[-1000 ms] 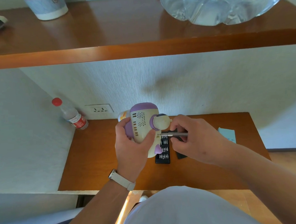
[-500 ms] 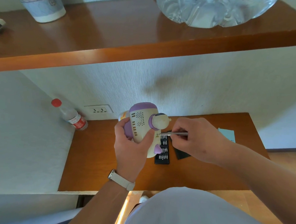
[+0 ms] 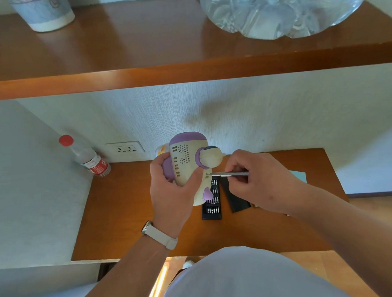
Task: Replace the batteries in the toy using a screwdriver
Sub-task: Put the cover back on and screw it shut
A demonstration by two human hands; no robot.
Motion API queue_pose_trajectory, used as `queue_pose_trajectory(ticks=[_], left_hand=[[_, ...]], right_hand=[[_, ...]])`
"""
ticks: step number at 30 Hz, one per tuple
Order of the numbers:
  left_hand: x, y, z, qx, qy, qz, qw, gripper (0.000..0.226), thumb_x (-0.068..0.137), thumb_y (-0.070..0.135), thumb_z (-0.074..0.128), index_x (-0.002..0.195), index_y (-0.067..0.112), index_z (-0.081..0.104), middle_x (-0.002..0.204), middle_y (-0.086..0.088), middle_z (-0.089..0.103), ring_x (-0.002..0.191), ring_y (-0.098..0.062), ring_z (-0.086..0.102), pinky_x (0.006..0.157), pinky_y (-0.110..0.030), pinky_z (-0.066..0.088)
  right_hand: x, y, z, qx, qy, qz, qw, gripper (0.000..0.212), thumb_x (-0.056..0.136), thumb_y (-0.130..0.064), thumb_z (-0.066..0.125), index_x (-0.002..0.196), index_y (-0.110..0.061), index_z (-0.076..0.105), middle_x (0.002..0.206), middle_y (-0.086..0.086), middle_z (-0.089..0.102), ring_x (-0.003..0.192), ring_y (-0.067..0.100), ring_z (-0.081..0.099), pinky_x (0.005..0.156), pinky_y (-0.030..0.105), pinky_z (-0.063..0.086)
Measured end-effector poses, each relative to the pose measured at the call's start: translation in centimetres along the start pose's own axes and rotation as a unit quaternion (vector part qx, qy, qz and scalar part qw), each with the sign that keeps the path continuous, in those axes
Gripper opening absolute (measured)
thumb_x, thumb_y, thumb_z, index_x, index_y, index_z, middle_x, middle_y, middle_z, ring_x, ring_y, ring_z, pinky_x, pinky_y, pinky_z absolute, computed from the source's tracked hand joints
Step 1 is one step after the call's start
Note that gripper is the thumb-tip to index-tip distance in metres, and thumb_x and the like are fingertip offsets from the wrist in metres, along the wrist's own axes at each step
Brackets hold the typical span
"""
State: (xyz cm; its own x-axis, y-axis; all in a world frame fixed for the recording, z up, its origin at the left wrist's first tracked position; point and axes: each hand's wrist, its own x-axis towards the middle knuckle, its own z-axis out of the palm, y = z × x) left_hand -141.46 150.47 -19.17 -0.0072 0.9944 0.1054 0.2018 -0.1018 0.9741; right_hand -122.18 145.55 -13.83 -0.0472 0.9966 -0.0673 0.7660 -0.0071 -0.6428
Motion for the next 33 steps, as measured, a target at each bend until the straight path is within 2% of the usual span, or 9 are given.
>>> queue_pose_trajectory(ticks=[5, 9, 12, 15, 17, 20, 23, 27, 33], left_hand=[[0.4, 0.0, 0.2, -0.005, 0.000, 0.006, 1.000, 0.064, 0.074, 0.024, 0.087, 0.112, 0.047, 0.042, 0.109, 0.020, 0.059, 0.098, 0.004, 0.063, 0.063, -0.013, 0.055], [0.6, -0.2, 0.4, 0.002, 0.001, 0.006, 1.000, 0.065, 0.075, 0.025, 0.087, 0.118, 0.040, 0.042, 0.111, 0.019, 0.059, 0.101, -0.009, 0.065, 0.065, -0.015, 0.057], [0.8, -0.2, 0.4, 0.004, 0.000, 0.004, 1.000, 0.065, 0.075, 0.026, 0.087, 0.115, 0.047, 0.040, 0.110, 0.023, 0.057, 0.102, -0.003, 0.063, 0.065, -0.014, 0.057], [1.0, -0.1, 0.4, 0.006, -0.002, 0.004, 1.000, 0.066, 0.074, 0.026, 0.087, 0.111, 0.053, 0.039, 0.109, 0.025, 0.056, 0.101, 0.008, 0.059, 0.064, -0.013, 0.056], [1.1, -0.2, 0.5, 0.005, -0.002, 0.001, 1.000, 0.066, 0.074, 0.026, 0.087, 0.111, 0.053, 0.039, 0.109, 0.026, 0.057, 0.102, 0.005, 0.060, 0.065, -0.015, 0.057], [1.1, -0.4, 0.5, 0.004, -0.003, 0.002, 1.000, 0.065, 0.074, 0.026, 0.087, 0.110, 0.054, 0.040, 0.106, 0.030, 0.057, 0.102, 0.001, 0.062, 0.066, -0.016, 0.057], [1.2, -0.5, 0.6, 0.006, -0.001, 0.005, 1.000, 0.065, 0.074, 0.026, 0.087, 0.110, 0.054, 0.040, 0.108, 0.026, 0.058, 0.102, -0.003, 0.063, 0.065, -0.016, 0.058], [1.5, -0.6, 0.6, 0.008, -0.003, 0.004, 1.000, 0.065, 0.075, 0.025, 0.087, 0.111, 0.052, 0.040, 0.104, 0.032, 0.057, 0.102, 0.005, 0.060, 0.064, -0.015, 0.057], [2.3, -0.6, 0.4, 0.003, 0.008, 0.002, 1.000, 0.064, 0.074, 0.025, 0.087, 0.111, 0.051, 0.041, 0.103, 0.030, 0.058, 0.101, 0.005, 0.060, 0.064, -0.014, 0.055]], right_hand=[[0.4, -0.3, -0.4, -0.009, 0.007, 0.002, 1.000, 0.005, 0.090, -0.031, 0.060, 0.086, -0.029, 0.058, 0.068, -0.007, 0.062, 0.057, 0.011, 0.058, 0.052, 0.023, 0.048], [0.7, -0.1, -0.5, -0.034, -0.004, 0.004, 0.999, 0.013, 0.095, -0.038, 0.054, 0.088, -0.029, 0.059, 0.068, -0.008, 0.062, 0.057, 0.012, 0.059, 0.050, 0.021, 0.044], [0.9, 0.1, -0.4, -0.035, -0.006, 0.003, 0.999, 0.016, 0.096, -0.043, 0.050, 0.089, -0.031, 0.059, 0.068, -0.010, 0.061, 0.058, 0.009, 0.059, 0.051, 0.019, 0.043], [1.0, 0.2, -0.4, -0.011, -0.002, -0.006, 1.000, 0.003, 0.092, -0.040, 0.056, 0.092, -0.038, 0.053, 0.067, -0.016, 0.059, 0.063, 0.005, 0.060, 0.052, 0.015, 0.045], [1.1, 0.2, -0.4, -0.002, -0.002, -0.015, 1.000, 0.013, 0.090, -0.032, 0.059, 0.091, -0.039, 0.048, 0.070, -0.020, 0.059, 0.065, 0.001, 0.058, 0.052, 0.015, 0.045], [1.2, 0.4, -0.3, -0.006, 0.000, -0.012, 1.000, 0.016, 0.089, -0.026, 0.060, 0.087, -0.037, 0.048, 0.067, -0.012, 0.057, 0.058, 0.005, 0.055, 0.052, 0.020, 0.046], [1.5, 0.4, -0.3, -0.013, -0.001, -0.004, 1.000, 0.011, 0.089, -0.028, 0.060, 0.087, -0.035, 0.052, 0.068, -0.009, 0.060, 0.057, 0.009, 0.057, 0.053, 0.021, 0.048], [1.8, 0.3, -0.3, -0.021, 0.007, -0.005, 1.000, 0.005, 0.089, -0.033, 0.059, 0.086, -0.030, 0.056, 0.067, -0.009, 0.061, 0.056, 0.011, 0.058, 0.050, 0.021, 0.046], [2.7, 0.2, 0.2, -0.066, 0.009, -0.015, 0.998, 0.022, 0.096, -0.043, 0.049, 0.088, -0.024, 0.059, 0.068, -0.005, 0.063, 0.063, 0.018, 0.064, 0.047, 0.020, 0.044]])
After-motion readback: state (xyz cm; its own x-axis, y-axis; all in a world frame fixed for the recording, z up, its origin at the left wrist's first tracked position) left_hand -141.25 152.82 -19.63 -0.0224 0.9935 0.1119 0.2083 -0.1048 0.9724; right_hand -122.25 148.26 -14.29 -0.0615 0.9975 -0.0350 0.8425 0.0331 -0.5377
